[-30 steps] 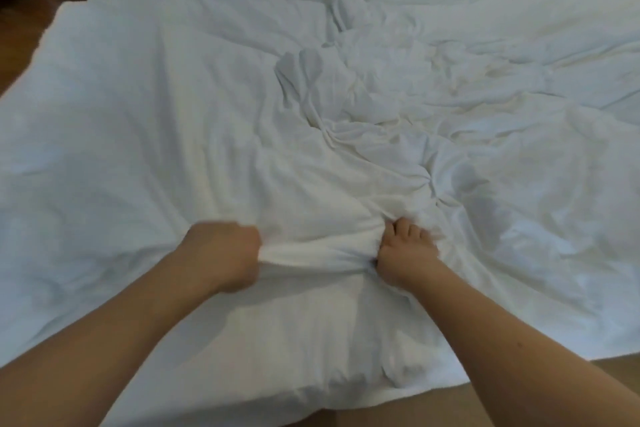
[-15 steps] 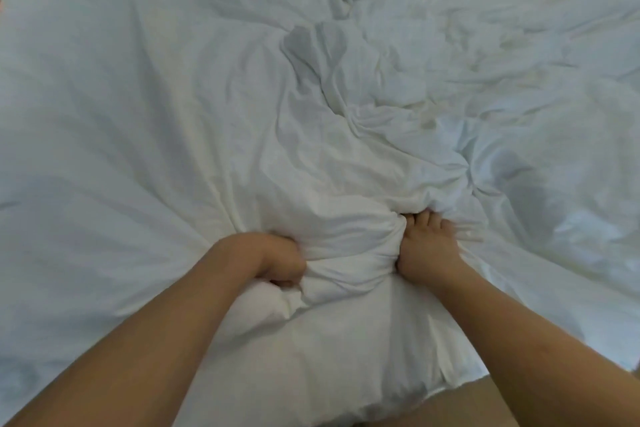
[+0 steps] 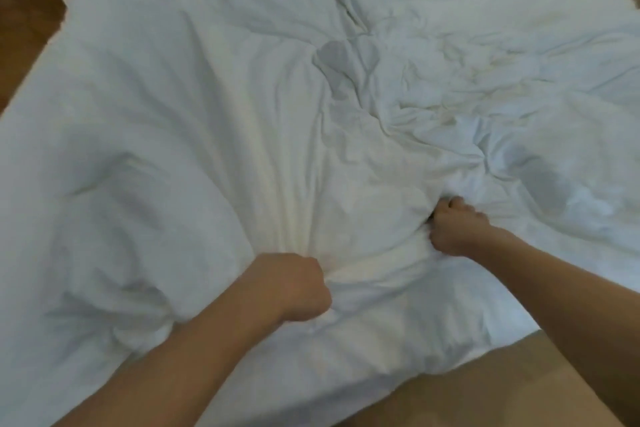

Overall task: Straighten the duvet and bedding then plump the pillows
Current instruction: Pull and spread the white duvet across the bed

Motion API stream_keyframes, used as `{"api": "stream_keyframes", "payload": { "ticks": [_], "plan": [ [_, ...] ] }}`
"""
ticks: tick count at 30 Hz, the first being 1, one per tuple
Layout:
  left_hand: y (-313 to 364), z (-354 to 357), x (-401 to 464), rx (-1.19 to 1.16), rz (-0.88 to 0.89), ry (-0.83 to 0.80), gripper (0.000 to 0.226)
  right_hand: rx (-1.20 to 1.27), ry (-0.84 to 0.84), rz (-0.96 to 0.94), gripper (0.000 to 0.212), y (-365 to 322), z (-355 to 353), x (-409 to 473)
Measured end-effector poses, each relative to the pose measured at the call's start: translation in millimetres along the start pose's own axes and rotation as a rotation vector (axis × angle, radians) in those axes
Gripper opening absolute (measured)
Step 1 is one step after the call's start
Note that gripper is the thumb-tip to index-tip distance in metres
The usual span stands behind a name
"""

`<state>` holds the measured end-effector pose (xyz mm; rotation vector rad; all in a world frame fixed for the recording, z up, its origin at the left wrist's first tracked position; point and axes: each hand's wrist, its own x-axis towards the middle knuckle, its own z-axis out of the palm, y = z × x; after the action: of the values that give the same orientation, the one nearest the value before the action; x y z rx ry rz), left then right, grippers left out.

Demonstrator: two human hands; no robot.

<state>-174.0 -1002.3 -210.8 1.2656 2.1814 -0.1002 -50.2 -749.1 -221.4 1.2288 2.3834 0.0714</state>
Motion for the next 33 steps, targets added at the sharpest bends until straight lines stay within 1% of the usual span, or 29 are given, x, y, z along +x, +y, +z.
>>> {"api": "stream_keyframes", "payload": {
  "ticks": [1, 2, 4, 5, 6, 7, 8, 9, 10, 11, 12, 13, 14, 16, 18, 19, 20, 21, 22, 24, 25, 26, 27, 28, 29, 30, 31, 32, 33],
  "plan": [
    [-3, 5, -15, 0.075, 0.018, 0.089, 0.039, -0.045, 0.108, -0.050, 0.051, -11, 4, -26],
    [-8, 9, -31, 0.119, 0.038, 0.227, 0.038, -0.051, 0.254, -0.141, 0.047, -20, 9, -47],
    [-22, 14, -65, 0.147, 0.039, 0.586, 0.037, 0.142, 0.576, -0.375, 0.038, -37, 14, -91],
    [-29, 17, -86, 0.080, 0.018, 0.775, 0.036, 0.256, 0.667, -0.516, 0.033, -48, 14, -113],
    [-37, 20, -105, -0.049, -0.023, 0.932, 0.032, 0.285, 0.663, -0.664, 0.033, -62, 13, -134],
    [-47, 25, -120, -0.175, -0.084, 1.028, 0.028, 0.258, 0.570, -0.786, 0.041, -77, 12, -151],
    [-58, 32, -129, -0.239, -0.166, 1.045, 0.027, 0.203, 0.448, -0.863, 0.055, -94, 13, -163],
    [-68, 41, -134, -0.241, -0.254, 0.968, 0.034, 0.108, 0.326, -0.888, 0.069, -112, 16, -168],
    [-77, 54, -132, -0.164, -0.322, 0.859, 0.051, 0.015, 0.240, -0.876, 0.078, -129, 18, -169],
    [-87, 65, -127, -0.074, -0.333, 0.741, 0.071, -0.043, 0.195, -0.857, 0.080, -145, 20, -167],
    [-94, 72, -119, -0.028, -0.315, 0.652, 0.085, -0.055, 0.173, -0.838, 0.075, -157, 17, -162],
    [-98, 74, -111, -0.001, -0.298, 0.601, 0.090, -0.023, 0.151, -0.818, 0.067, -166, 12, -157],
    [-99, 71, -101, 0.013, -0.285, 0.586, 0.088, 0.018, 0.126, -0.788, 0.057, -170, 4, -149],
    [-94, 53, -90, 0.069, -0.261, 0.564, 0.070, 0.051, 0.039, -0.693, 0.042, -171, -17, -131],
    [-95, 33, -85, 0.079, -0.250, 0.563, 0.048, 0.103, -0.143, -0.556, 0.028, -167, -41, -116],
    [-97, 24, -81, 0.047, -0.254, 0.526, 0.044, 0.115, -0.243, -0.497, 0.020, -165, -51, -110],
    [-101, 16, -82, 0.049, -0.269, 0.419, 0.042, 0.091, -0.332, -0.465, 0.016, -166, -57, -109],
    [-102, 8, -87, 0.091, -0.282, 0.255, 0.039, 0.030, -0.401, -0.479, 0.017, -169, -62, -109],
    [-103, 3, -94, 0.132, -0.272, 0.100, 0.037, -0.054, -0.449, -0.523, 0.022, -175, -64, -111],
    [-107, -7, -107, 0.090, -0.231, -0.113, 0.033, -0.152, -0.573, -0.587, 0.036, -184, -65, -115],
    [-110, -16, -110, 0.022, -0.215, -0.136, 0.029, -0.132, -0.676, -0.585, 0.039, -186, -70, -115],
    [-113, -27, -109, -0.040, -0.206, -0.068, 0.027, -0.073, -0.777, -0.571, 0.038, -186, -77, -111],
    [-116, -38, -103, -0.086, -0.207, 0.097, 0.025, 0.008, -0.837, -0.555, 0.034, -184, -87, -103],
    [-118, -50, -93, -0.121, -0.218, 0.299, 0.025, 0.108, -0.824, -0.546, 0.028, -183, -97, -93],
    [-118, -61, -79, -0.162, -0.225, 0.501, 0.024, 0.235, -0.737, -0.538, 0.023, -181, -106, -81],
    [-117, -70, -60, -0.188, -0.227, 0.645, 0.026, 0.365, -0.578, -0.526, 0.020, -178, -114, -68],
    [-115, -77, -39, -0.180, -0.218, 0.720, 0.030, 0.451, -0.359, -0.500, 0.022, -175, -119, -53],
    [-112, -80, -17, -0.150, -0.206, 0.722, 0.037, 0.452, -0.105, -0.466, 0.031, -170, -121, -36],
    [-111, -83, 6, -0.105, -0.201, 0.685, 0.045, 0.374, 0.111, -0.415, 0.042, -163, -119, -21]
  ]
}}
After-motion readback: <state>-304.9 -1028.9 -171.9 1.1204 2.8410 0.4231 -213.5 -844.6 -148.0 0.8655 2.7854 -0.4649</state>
